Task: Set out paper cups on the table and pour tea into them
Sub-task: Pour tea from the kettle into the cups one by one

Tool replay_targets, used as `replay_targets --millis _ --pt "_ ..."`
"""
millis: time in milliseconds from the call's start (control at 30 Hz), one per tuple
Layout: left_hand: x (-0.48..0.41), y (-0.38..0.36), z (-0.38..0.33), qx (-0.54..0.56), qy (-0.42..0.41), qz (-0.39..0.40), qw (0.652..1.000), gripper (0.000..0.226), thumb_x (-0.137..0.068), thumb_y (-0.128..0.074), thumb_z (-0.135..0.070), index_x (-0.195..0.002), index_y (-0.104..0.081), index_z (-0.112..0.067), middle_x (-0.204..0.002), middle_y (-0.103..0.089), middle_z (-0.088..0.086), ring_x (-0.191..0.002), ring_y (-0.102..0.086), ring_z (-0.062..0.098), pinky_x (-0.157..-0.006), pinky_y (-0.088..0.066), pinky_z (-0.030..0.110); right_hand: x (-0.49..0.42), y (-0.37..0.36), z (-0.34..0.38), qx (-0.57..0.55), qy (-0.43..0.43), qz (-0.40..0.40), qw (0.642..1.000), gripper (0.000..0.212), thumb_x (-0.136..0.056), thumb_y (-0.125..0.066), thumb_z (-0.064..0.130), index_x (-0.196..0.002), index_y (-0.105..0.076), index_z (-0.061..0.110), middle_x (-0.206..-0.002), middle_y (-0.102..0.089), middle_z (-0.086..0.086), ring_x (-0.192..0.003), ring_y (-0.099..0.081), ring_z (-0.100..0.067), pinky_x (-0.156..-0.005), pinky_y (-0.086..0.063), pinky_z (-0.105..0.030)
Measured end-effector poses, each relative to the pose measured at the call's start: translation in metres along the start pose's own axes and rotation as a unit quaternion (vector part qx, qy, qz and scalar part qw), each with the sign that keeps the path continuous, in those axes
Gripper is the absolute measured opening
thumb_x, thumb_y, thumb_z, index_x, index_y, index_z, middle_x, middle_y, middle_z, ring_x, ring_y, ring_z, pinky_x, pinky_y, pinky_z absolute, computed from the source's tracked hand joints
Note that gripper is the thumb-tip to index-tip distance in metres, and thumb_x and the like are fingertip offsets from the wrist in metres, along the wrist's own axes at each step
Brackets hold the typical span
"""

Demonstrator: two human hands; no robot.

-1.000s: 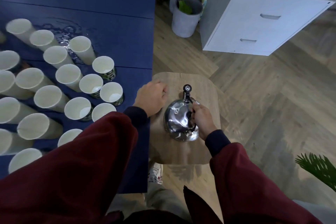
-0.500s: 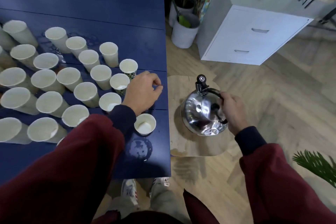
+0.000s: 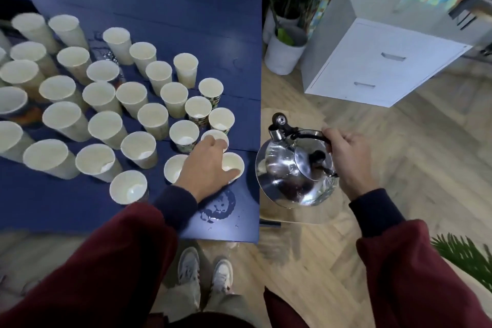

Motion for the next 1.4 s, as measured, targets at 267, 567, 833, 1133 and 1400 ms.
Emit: replay_targets --millis 267,567,833,1133,1400 --pt "0.013 -0.047 0.006 -0.143 0.033 -0.037 0.988 0.089 -0.065 -0.083 -0.055 -0.134 -0.046 -0.011 -0.116 -0.045 0.012 -0.095 -0.049 0.031 -0.074 -0.047 0.041 0.011 -0.021 -0.009 0.033 0.045 0.076 0.996 0.056 -0.085 -0.065 0.037 -0.058 -0.048 -0.01 -0.053 -0.04 -0.01 -0.047 -0.04 -0.016 -0.046 -0.032 -0.028" --pt "0.018 -0.063 0.011 -0.021 0.065 -0.088 0.994 0.081 -0.066 -0.089 -0.039 -0.126 -0.05 0.0 -0.112 -0.053 0.018 -0.091 -0.056 0.036 -0.073 -0.052 0.046 0.013 -0.034 -0.004 0.088 0.075 0.128 0.985 0.057 -0.086 -0.064 0.033 -0.056 -0.036 -0.006 -0.053 -0.028 -0.013 -0.051 -0.031 -0.019 -0.05 -0.029 -0.043" --pt "0.018 -0.067 0.018 -0.001 0.047 -0.086 0.995 0.069 -0.064 -0.086 -0.034 -0.12 -0.058 -0.005 -0.113 -0.054 0.016 -0.091 -0.057 0.038 -0.069 -0.052 0.049 0.012 -0.043 0.0 0.15 0.102 0.145 0.973 0.058 -0.089 -0.067 0.04 -0.057 -0.048 -0.005 -0.057 -0.046 -0.028 -0.051 -0.045 -0.038 -0.053 -0.042 -0.046" --pt "0.016 -0.065 0.022 0.037 0.036 -0.098 0.994 0.061 -0.063 -0.085 -0.04 -0.112 -0.062 -0.011 -0.109 -0.053 0.009 -0.092 -0.057 0.033 -0.073 -0.052 0.048 0.016 -0.046 0.005 0.202 0.126 0.151 0.959 0.057 -0.087 -0.07 0.046 -0.056 -0.057 -0.001 -0.054 -0.055 -0.021 -0.057 -0.055 -0.037 -0.054 -0.042 -0.041" --pt "0.019 -0.059 0.02 0.073 0.036 -0.097 0.992 0.061 -0.06 -0.089 -0.037 -0.11 -0.063 -0.012 -0.108 -0.053 0.007 -0.094 -0.057 0.03 -0.077 -0.051 0.046 0.019 -0.052 0.006 0.238 0.133 0.167 0.948 0.064 -0.081 -0.06 0.059 -0.062 -0.059 -0.002 -0.063 -0.062 -0.023 -0.059 -0.061 -0.038 -0.056 -0.049 -0.046"
Point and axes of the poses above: each hand's wrist, its own x-axis away from the middle knuckle, its own y-axis out of the back of the hand, z = x × y, the point moved 7 cm from there along -x, towards the middle knuckle
